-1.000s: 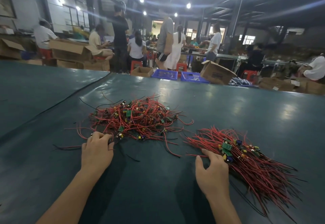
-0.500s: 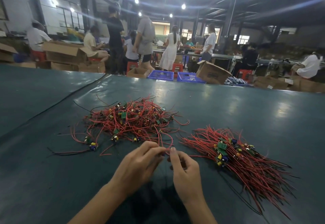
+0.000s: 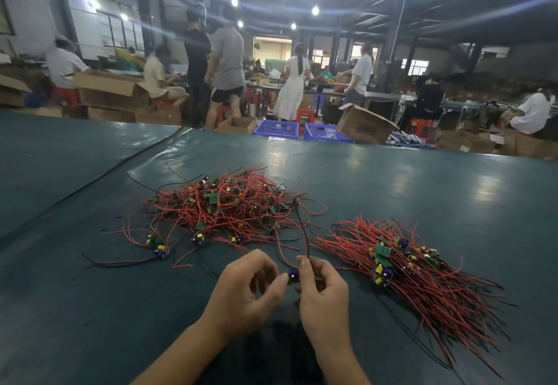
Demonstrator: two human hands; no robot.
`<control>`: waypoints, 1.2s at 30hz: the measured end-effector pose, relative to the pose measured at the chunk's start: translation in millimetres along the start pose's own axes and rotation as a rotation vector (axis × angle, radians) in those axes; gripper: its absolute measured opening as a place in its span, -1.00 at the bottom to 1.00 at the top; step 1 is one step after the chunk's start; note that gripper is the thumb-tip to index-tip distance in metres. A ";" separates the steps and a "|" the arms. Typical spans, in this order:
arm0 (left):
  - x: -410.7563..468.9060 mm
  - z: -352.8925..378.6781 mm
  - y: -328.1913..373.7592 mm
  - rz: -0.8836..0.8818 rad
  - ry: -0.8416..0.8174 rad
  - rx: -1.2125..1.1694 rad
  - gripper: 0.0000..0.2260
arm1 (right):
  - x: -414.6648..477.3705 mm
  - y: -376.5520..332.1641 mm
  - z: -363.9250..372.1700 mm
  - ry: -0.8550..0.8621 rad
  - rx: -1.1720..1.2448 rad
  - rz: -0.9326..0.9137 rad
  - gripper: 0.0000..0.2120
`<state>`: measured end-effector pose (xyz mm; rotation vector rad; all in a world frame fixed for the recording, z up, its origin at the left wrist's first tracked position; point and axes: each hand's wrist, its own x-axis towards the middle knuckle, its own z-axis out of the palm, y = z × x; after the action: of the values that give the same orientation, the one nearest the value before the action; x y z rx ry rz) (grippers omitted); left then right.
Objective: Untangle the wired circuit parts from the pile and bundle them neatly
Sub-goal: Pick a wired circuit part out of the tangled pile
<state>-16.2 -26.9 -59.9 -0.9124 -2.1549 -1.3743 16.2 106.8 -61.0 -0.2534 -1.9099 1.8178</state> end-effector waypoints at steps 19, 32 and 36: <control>6.7 15.0 18.7 -0.839 0.091 -0.737 -0.79 | -0.5 -6.4 0.4 0.068 0.236 0.015 -0.88; 6.1 14.5 12.9 -0.700 0.038 -0.559 -0.62 | -5.1 -10.4 4.0 -0.058 0.105 0.161 -0.68; 4.1 20.6 16.1 -0.617 -0.045 -0.515 -0.60 | -5.4 -13.7 3.5 -0.070 0.180 0.168 -0.68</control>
<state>-7.6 -2.2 -55.7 -0.4332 -2.2535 -2.2967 21.8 99.9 -48.8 -0.3007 -1.8029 2.1208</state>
